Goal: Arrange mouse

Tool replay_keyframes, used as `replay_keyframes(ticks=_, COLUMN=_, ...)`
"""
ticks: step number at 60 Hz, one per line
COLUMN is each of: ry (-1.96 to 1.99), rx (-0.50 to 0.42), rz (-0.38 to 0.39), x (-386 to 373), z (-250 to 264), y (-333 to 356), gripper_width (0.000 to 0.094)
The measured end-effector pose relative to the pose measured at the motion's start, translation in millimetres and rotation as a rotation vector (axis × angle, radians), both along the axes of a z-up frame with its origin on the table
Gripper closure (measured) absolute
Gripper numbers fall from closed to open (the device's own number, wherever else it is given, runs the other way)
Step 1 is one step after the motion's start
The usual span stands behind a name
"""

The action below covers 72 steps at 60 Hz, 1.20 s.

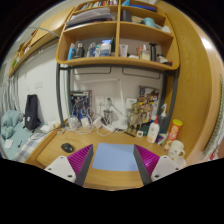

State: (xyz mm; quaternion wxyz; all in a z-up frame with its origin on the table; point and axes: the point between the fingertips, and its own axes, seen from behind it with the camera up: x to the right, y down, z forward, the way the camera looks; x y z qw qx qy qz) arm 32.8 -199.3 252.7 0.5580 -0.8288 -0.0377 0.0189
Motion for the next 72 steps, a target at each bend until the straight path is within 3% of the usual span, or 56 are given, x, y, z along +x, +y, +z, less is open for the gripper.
replay_keyframes(ticks=6, ry=0.016, rx=-0.081, rz=0.051, x=-19, z=-44, y=3, gripper_width=0.0124)
replay_keyframes(ticks=7, ry=0.009, rx=-0.097, rz=0.024, x=-47, z=-53, y=2, gripper_width=0.0123)
replay_keyframes(ticks=9, ry=0.0, rx=-0.14, rz=0.043, x=-50, z=-49, y=-23, gripper_width=0.0124)
replay_keyframes(ticks=12, ry=0.009, rx=-0.193, rz=0.084, x=-80, z=-93, y=-7, gripper_width=0.0125)
replay_keyframes(ticks=20, ry=0.02, rx=-0.3, rz=0.162, x=-153, z=-140, y=-10, gripper_width=0.0116)
replay_keyframes(ticks=33, ry=0.0, rx=-0.43, rz=0.193, x=-243, z=-193, y=19, gripper_width=0.0111)
replay_keyframes(ticks=55, ry=-0.095, rx=-0.568, rz=0.076, x=-271, z=-240, y=119, gripper_width=0.0126)
replay_keyframes(ticks=72, ry=-0.105, rx=-0.613, rz=-0.013, x=-280, z=-256, y=180, gripper_width=0.0139)
